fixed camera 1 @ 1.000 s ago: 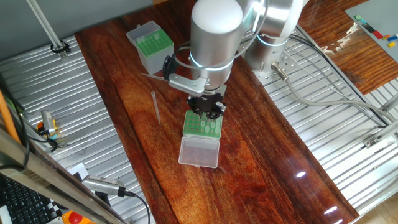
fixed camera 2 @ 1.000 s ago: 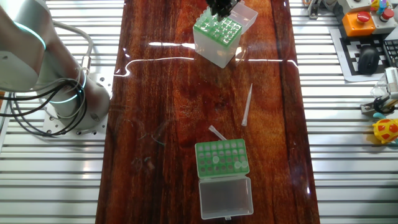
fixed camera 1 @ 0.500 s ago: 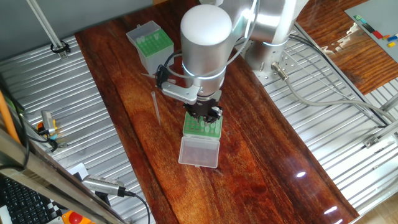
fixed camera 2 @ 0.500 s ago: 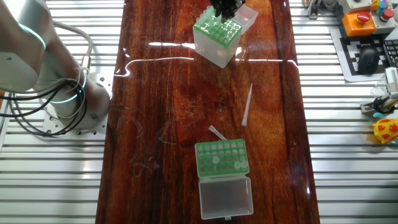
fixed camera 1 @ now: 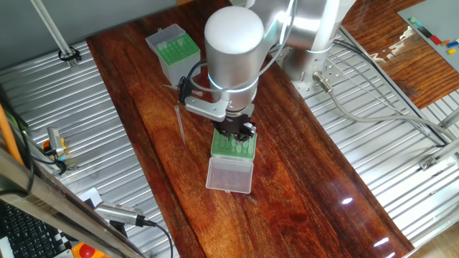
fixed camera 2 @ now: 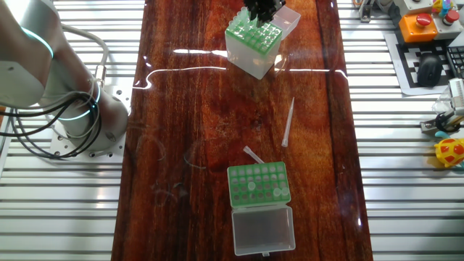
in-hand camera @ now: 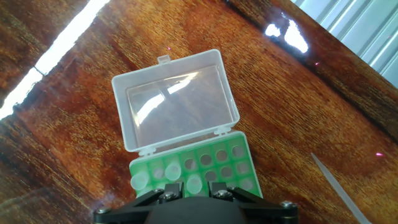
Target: Transfer all large pipette tips from one holder to another
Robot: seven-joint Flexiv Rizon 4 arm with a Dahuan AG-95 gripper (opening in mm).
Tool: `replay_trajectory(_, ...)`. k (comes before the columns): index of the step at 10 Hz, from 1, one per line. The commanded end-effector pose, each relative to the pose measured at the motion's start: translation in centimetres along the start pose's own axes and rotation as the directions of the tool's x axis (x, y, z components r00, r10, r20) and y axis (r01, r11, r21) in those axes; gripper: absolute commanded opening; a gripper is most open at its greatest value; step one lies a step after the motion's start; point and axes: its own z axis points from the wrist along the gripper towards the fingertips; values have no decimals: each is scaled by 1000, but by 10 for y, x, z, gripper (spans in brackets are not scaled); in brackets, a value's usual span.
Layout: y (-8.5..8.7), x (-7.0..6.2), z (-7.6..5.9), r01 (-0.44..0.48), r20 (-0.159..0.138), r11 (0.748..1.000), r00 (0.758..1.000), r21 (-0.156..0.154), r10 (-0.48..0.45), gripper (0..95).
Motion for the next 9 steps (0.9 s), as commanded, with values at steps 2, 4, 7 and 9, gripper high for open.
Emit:
replay_trajectory(2, 0, 1, 2, 3, -1, 1000, 1000, 0, -3, 190)
replay_trajectory(4, 1, 1, 4, 2, -1, 1000, 1000, 0, -2, 190)
replay_trajectory(7, 2, 1, 6, 3, -1, 1000, 1000, 0, -3, 190)
replay_trajectory(9, 2, 1, 9, 3, 2, 1000, 1000, 0, -3, 190)
